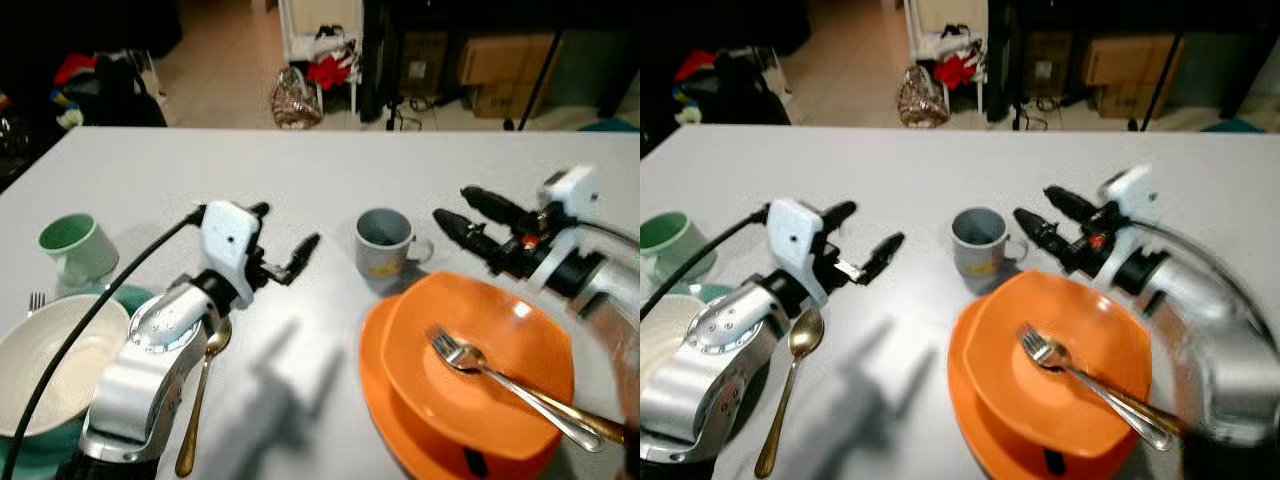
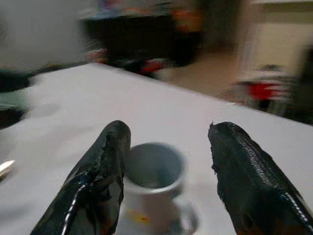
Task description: Setting the table
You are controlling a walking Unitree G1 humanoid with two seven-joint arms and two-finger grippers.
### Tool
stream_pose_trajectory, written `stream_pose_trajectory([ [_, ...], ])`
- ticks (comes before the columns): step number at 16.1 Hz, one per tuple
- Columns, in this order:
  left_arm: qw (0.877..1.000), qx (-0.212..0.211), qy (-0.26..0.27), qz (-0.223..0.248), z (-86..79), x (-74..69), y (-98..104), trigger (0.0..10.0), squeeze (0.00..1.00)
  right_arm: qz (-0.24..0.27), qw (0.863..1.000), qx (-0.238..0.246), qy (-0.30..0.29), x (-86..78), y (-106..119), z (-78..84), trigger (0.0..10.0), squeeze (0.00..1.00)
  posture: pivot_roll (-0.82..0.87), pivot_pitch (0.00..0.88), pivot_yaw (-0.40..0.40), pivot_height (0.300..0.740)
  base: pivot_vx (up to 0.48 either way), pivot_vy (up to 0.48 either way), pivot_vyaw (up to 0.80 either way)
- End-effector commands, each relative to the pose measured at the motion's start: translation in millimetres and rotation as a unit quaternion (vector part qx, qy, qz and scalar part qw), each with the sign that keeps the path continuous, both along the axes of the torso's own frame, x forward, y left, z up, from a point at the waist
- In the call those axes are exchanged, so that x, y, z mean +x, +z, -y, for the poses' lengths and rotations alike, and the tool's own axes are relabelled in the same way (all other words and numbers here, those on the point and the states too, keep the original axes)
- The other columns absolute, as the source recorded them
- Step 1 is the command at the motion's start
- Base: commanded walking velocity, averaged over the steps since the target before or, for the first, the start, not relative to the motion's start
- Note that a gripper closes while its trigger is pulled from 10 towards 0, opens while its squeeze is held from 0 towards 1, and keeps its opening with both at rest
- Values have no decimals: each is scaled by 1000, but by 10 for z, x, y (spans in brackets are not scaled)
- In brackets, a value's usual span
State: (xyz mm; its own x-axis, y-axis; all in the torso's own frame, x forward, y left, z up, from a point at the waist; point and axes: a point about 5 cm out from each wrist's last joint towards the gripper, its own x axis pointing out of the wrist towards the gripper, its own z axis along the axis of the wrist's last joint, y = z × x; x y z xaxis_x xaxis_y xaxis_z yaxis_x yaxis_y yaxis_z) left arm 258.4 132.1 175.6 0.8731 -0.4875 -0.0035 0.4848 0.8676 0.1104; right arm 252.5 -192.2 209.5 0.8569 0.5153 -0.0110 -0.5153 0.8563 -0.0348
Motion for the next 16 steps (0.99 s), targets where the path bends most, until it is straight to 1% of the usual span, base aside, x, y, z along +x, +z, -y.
stream_pose_trajectory([
  [1, 999, 0, 30, 14, -61, -14, 48, 10000, 0, 16, 999, 5, -48, -98, 64, -89, 10000, 0, 19, 0, 86, 740, 0, 0, 0],
  [2, 999, -2, 44, 19, -71, -15, 60, 10000, 0, 29, 996, 17, -77, -168, 65, -180, 10000, 0, 19, 0, 86, 740, 0, 0, 0],
  [3, 998, -9, 58, 22, -75, -8, 72, 10000, 0, 31, 993, 40, -110, -218, 51, -219, 10000, 0, 17, 0, 81, 740, 0, -382, 0],
  [4, 997, -12, 65, 24, -79, -3, 82, 10000, 0, 24, 989, 49, -137, -251, -5, -224, 10000, 0, 21, 0, 74, 740, 0, -394, 0],
  [6, 997, -9, 75, 31, -114, -16, 107, 10000, 0, 9, 986, 26, -163, -296, -92, -222, 10000, 0, 30, 0, 57, 740, 0, -398, 0],
  [7, 997, -9, 76, 32, -125, -18, 116, 10000, 0, 8, 986, 21, -165, -302, -92, -226, 10000, 0, 32, 0, 52, 740, 0, -398, 0],
  [10, 995, -8, 86, 48, -163, -10, 219, 10000, 0, 6, 986, 34, -161, -315, -48, -298, 10000, 0, 44, 0, 45, 740, 0, -393, 0],
  [14, 995, -11, 80, 61, -145, -26, 320, 10000, 0, 16, 991, 50, -125, -338, 69, -402, 10000, 0, 47, 0, 49, 740, 0, -388, 0],
  [16, 995, -12, 81, 62, -137, -22, 329, 10000, 0, 12, 990, 61, -128, -341, 74, -405, 10000, 0, 46, 0, 53, 740, 0, -381, 0],
])
